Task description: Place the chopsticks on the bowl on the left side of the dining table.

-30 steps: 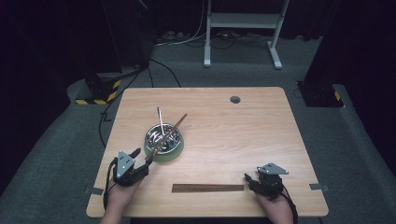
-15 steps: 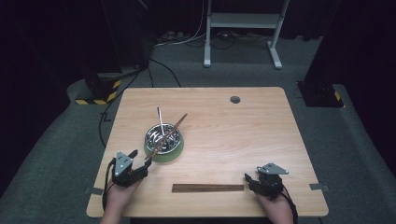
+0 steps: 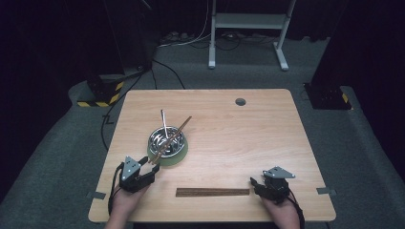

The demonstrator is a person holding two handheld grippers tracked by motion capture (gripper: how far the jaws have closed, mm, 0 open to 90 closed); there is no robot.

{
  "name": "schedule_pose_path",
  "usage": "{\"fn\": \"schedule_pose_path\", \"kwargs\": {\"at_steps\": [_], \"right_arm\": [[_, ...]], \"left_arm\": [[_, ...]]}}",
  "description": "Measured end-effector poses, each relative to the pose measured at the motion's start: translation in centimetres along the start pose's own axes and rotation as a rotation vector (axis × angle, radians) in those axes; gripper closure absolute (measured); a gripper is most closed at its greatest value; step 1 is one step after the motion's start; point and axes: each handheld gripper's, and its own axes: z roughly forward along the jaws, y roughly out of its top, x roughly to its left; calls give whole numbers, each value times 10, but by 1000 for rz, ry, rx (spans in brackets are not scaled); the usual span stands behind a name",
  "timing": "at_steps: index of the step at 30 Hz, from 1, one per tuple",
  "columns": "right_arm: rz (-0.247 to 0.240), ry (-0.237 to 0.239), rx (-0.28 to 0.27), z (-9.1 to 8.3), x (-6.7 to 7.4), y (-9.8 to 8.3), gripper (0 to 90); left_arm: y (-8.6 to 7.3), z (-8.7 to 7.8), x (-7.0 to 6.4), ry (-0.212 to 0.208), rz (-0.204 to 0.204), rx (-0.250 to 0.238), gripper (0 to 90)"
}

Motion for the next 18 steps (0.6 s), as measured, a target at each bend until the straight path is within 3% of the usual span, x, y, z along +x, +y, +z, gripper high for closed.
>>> {"fn": "schedule_pose_path", "kwargs": {"at_steps": [2,4,6,9,18], "right_arm": [[0,0,0,0,0,0,390],[0,1,0,0,0,0,389],[-2,1,0,0,0,0,389],[-2,1,0,0,0,0,389],[-2,1,0,0,0,0,389]], "left_arm": [[-1,5,-1,28,-17,18,474],[-2,7,-1,30,-31,22,480],[-4,8,-4,47,-17,23,485],[-4,9,-3,59,-32,22,515],[-4,14,-6,63,-27,2,634]]}}
